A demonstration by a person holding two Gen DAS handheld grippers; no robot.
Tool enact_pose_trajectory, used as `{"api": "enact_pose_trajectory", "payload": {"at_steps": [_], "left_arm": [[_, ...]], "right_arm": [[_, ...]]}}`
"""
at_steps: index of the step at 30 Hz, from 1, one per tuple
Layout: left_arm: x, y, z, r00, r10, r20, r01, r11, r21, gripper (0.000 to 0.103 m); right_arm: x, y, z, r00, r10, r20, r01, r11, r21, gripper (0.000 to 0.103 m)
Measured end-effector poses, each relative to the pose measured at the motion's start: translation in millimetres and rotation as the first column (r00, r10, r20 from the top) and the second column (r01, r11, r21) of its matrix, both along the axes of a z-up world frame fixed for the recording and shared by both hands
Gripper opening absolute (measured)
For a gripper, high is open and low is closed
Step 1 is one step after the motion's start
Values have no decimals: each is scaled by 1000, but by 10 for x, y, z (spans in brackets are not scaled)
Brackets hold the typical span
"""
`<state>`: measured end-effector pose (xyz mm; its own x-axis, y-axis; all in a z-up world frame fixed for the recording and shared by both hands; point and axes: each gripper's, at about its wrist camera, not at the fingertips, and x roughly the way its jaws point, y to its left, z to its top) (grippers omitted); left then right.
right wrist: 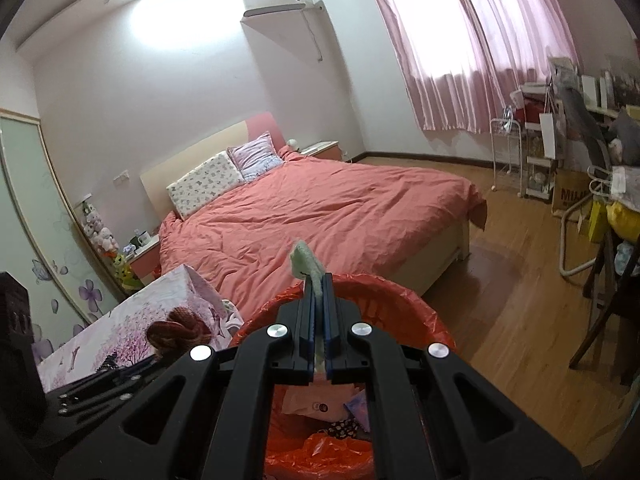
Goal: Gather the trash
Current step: 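Carry the plaid cloth and green cloth over the orange basket and open both tools, then return to the bed and grasp the black mesh pad with the right tool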
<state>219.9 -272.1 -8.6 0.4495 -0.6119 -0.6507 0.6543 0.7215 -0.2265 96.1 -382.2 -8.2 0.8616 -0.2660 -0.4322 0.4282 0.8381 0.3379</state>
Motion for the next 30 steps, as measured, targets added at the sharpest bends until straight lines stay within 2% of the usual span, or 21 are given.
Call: {"api": "enact_pose_trajectory", "payload": {"at_steps": [4,6,7,9,10,15,22,26,30], "left_arm": [[91,-42,-120,1000,26,-12,-25,999,33,39],[140,8,-165,999,45,-23,-44,998,37,46],[162,39,-184,998,54,-26,-53,998,40,48],[192,90,-194,997,70,-26,-68,997,47,48],[206,128,-199,997,79,-23,-77,996,53,49],[245,371,-215,992,123,20,-125,988,90,51],[309,920,-262,978,199,55,-205,970,134,54],[371,1364,-275,962,265,61,-271,953,134,57],[452,1848,-276,936,348,56,-352,926,134,58]], "right_arm": [[62,-79,-90,999,33,-23,-32,998,49,4],[91,-87,-143,998,53,-41,-50,997,66,10],[112,-72,-178,996,66,-56,-61,995,73,14],[95,-60,-198,996,64,-65,-59,996,65,41],[79,-24,-204,996,58,-68,-55,997,52,43],[91,61,-164,994,62,-92,-61,998,15,43],[165,196,-90,990,91,-109,-94,995,-22,44],[270,407,-87,981,142,-132,-148,988,-36,44],[398,689,-111,966,205,-156,-215,976,-48,43]]}}
